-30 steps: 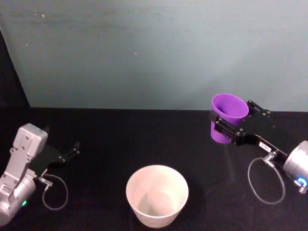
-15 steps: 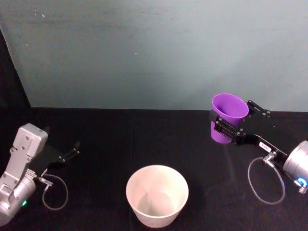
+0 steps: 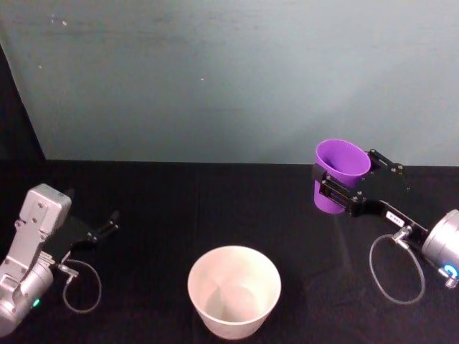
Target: Pick up the cup and pour the mung beans from the cup into the bowl.
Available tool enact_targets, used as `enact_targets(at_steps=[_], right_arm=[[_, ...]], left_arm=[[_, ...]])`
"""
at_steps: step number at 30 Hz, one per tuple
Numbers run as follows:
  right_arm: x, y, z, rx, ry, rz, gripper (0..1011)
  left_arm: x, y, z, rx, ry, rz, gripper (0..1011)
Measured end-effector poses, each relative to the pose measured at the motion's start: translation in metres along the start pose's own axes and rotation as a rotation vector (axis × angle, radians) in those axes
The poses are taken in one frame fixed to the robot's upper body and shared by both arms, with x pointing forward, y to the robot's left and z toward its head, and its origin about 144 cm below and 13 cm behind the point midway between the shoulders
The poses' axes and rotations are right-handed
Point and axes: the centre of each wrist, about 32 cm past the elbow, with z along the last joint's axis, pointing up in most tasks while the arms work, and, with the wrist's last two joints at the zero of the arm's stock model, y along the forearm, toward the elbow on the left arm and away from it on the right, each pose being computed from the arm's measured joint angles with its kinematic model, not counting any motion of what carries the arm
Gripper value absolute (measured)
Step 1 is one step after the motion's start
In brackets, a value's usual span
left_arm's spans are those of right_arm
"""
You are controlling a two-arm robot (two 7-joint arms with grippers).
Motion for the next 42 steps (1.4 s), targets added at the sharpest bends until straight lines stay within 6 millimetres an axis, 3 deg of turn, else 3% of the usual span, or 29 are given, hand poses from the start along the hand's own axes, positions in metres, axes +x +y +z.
enact_targets(at_steps=[15, 25, 32, 42], right_arm=[[0.0, 0.0, 0.0, -0.001, -0.003, 0.002, 723], [0.007, 0.02, -0.002, -0.038, -0.061, 0.037, 723], [0.006, 0.036, -0.004, -0.115, -0.182, 0.053, 723], [-0.012, 0.05, 0.0, -0.242, -0.444, 0.092, 723]], left_arm=[[0.0, 0.0, 0.0, 0.0, 0.0, 0.0, 1004], [0.0, 0.0, 0.0, 0.0, 0.0, 0.0, 1003], [0.0, 0.0, 0.0, 0.0, 0.0, 0.0, 1003], [0.0, 0.0, 0.0, 0.0, 0.0, 0.0, 1004]])
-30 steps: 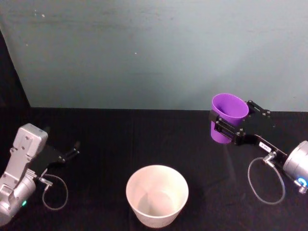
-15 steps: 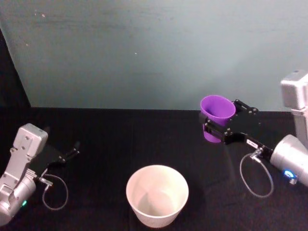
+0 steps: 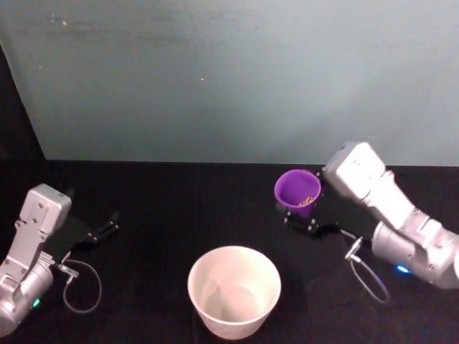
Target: Pick up the cup and pour the mung beans from the cup into the bowl.
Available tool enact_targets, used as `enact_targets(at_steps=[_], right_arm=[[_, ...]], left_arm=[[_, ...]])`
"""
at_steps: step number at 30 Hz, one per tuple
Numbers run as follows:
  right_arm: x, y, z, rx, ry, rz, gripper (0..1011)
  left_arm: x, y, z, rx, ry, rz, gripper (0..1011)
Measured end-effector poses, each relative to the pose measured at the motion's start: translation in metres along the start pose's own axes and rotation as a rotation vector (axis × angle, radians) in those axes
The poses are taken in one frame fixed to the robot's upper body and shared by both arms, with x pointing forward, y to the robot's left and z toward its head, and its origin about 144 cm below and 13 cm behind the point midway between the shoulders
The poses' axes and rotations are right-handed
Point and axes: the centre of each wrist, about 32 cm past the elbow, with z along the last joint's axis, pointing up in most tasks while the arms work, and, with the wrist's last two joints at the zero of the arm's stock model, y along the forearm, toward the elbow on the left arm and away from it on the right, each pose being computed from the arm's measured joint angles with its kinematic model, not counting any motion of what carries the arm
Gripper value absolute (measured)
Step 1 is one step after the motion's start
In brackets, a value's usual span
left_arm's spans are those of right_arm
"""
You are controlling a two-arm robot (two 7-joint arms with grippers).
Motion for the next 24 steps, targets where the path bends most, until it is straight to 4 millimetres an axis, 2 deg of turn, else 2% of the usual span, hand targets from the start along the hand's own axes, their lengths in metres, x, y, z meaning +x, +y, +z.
enact_targets(at_steps=[5, 24], right_arm=[[-0.01, 0.004, 0.009, -0.059, -0.143, 0.019, 723], [-0.036, 0.016, 0.039, -0.162, -0.498, 0.086, 723]], left_arm=[[0.0, 0.0, 0.0, 0.0, 0.0, 0.0, 1003], [0.0, 0.0, 0.0, 0.0, 0.0, 0.0, 1003]])
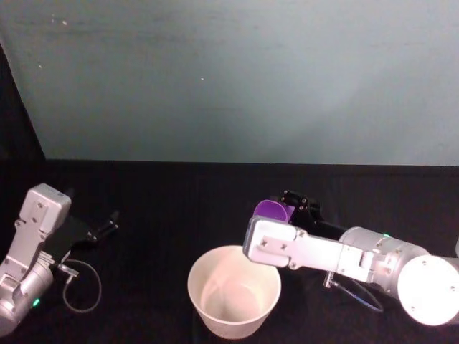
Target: Pick up the cup and pour the mung beans from the cup into the bowl.
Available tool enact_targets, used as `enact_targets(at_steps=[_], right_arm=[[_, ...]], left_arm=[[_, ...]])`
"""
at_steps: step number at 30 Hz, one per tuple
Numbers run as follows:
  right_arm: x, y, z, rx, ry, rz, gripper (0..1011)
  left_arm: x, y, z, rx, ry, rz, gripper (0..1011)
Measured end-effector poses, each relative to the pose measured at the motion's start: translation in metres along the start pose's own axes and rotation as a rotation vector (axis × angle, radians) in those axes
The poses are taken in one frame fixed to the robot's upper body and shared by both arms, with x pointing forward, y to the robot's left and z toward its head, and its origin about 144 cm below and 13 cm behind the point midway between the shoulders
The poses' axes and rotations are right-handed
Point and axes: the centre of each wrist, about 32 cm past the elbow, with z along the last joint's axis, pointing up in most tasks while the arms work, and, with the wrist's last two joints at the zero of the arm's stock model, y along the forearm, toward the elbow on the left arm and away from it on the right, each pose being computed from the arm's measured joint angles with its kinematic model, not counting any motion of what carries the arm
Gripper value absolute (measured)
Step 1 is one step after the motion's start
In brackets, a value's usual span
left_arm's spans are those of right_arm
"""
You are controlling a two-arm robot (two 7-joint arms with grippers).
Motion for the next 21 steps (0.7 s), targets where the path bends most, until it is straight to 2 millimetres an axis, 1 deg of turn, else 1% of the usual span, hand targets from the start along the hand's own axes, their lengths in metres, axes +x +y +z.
enact_targets(at_steps=[9, 21], right_arm=[[-0.001, 0.007, 0.007, -0.037, -0.106, 0.031, 723], [-0.013, 0.009, 0.025, -0.074, -0.284, 0.041, 723]], left_arm=[[0.0, 0.0, 0.0, 0.0, 0.0, 0.0, 1004], [0.0, 0.0, 0.0, 0.0, 0.0, 0.0, 1003]])
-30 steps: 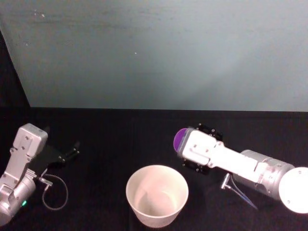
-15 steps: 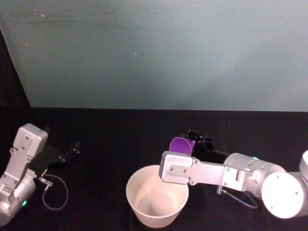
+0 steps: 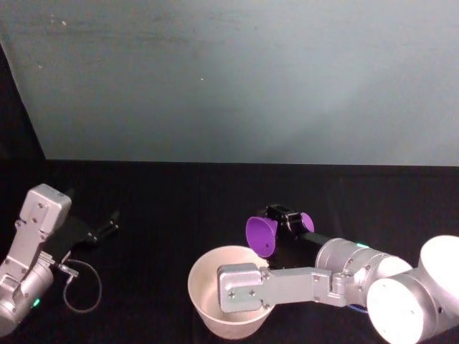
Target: Pick up the cup and pour the mung beans from the cup into the bowl.
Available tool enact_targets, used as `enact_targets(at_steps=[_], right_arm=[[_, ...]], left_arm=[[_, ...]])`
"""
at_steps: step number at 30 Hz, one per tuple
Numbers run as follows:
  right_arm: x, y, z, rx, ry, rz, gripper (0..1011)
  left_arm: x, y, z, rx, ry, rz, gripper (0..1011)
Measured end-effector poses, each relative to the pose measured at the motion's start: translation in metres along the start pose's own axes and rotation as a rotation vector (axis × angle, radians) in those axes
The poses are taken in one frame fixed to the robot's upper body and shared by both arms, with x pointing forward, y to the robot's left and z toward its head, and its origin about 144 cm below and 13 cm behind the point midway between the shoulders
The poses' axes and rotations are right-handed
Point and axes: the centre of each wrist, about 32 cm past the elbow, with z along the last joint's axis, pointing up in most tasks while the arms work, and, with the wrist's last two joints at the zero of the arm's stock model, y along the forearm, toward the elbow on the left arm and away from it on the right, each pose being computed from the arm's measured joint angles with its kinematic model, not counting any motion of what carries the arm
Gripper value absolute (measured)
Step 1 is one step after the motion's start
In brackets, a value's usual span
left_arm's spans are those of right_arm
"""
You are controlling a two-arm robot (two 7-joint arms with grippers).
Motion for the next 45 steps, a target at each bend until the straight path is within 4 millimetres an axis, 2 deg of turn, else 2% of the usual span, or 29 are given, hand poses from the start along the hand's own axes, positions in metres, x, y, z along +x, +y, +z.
enact_targets(at_steps=[11, 18, 45], right_arm=[[-0.003, -0.002, 0.024, -0.023, -0.168, -0.011, 723], [-0.007, -0.003, 0.033, -0.046, -0.258, -0.017, 723], [-0.024, -0.008, 0.042, -0.154, -0.497, -0.05, 723]], left_arm=[[0.0, 0.0, 0.0, 0.0, 0.0, 0.0, 1003], [0.0, 0.0, 0.0, 0.0, 0.0, 0.0, 1003], [0.0, 0.0, 0.0, 0.0, 0.0, 0.0, 1004]])
